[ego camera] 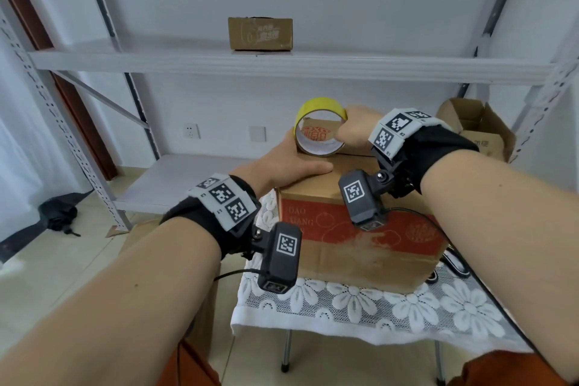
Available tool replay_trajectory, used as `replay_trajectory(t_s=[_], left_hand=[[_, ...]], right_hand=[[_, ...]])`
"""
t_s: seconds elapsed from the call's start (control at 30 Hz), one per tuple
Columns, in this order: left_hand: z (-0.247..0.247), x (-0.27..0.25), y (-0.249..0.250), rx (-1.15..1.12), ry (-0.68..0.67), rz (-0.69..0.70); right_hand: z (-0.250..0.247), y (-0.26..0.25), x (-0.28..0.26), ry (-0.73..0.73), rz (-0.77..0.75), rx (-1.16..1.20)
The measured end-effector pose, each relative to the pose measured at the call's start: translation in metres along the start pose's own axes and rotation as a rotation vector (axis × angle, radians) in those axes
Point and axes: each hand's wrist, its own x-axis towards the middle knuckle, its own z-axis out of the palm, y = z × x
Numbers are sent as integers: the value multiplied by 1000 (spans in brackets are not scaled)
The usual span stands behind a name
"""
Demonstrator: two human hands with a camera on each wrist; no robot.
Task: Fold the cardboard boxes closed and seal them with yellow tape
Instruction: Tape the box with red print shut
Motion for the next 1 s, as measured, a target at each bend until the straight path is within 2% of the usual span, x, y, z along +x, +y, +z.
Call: replay_trajectory(t_s=[0.1, 0.27, 0.4, 0.67, 0.87, 1.0], left_hand=[[4, 0, 0, 51, 91, -24], [8, 0, 2, 84, 79, -99], [6, 5, 0, 239, 64, -160], [4, 10, -1, 390, 21, -237], [4, 11, -2, 413, -1, -254], [7, 11, -3, 367, 10, -275]], right_hand=[[3, 8, -2, -52, 31, 72], [5, 13, -3, -34, 31, 255], [6, 13, -4, -17, 27, 285], [4, 4, -13, 6, 10, 194], [-4, 3, -15, 84, 49, 130], [-6, 7, -15, 86, 40, 90]])
